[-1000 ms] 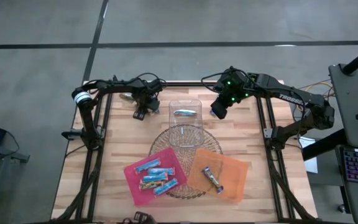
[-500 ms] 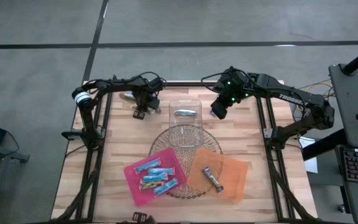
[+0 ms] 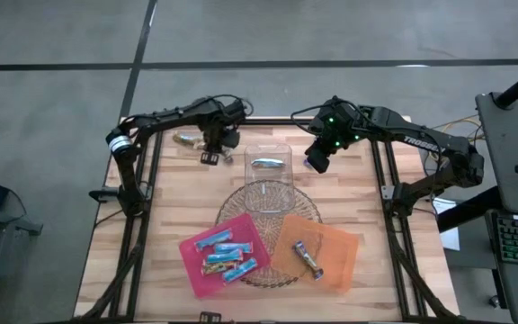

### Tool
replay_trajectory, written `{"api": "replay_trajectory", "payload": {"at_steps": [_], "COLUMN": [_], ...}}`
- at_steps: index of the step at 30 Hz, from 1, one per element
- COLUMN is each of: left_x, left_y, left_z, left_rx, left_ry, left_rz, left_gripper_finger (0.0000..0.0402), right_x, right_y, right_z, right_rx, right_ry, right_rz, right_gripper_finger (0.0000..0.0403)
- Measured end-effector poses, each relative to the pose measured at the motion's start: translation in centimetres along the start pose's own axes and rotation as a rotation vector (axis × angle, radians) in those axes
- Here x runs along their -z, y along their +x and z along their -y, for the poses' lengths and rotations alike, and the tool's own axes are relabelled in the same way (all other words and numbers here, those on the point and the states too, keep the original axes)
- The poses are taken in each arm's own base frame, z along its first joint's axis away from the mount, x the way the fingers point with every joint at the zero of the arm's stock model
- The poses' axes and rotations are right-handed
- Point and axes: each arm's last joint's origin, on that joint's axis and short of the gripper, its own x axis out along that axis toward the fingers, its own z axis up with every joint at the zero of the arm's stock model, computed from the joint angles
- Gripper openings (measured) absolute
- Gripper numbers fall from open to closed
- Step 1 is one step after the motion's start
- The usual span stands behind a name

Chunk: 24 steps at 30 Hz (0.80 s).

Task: Pick and place Granola Bars by type
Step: Put the orange granola bar into the transparent bin

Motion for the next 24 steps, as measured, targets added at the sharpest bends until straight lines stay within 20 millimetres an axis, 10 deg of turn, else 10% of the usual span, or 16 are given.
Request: {"api": "replay_trajectory", "payload": {"at_steps": [14, 24], "left_x": [-4.2, -6.5], "left_y": [-10.9, -14.8], "left_z": [3.4, 7.5], "left_rx": [-0.137, -0.085], "left_ry": [-0.048, -0.115], "left_rz": [0.252, 0.45], "left_gripper_finger": [0.0039, 0.0039], "right_x": [0.1, 0.7], "right_y": [0.0, -0.8], "right_z": [0.0, 0.0], "right_rx": [0.002, 0.008], "right_ry": [-0.043, -0.054], "right_rz": [-0.013, -0.039], "right_gripper_finger": [0.0008, 0.0008]}}
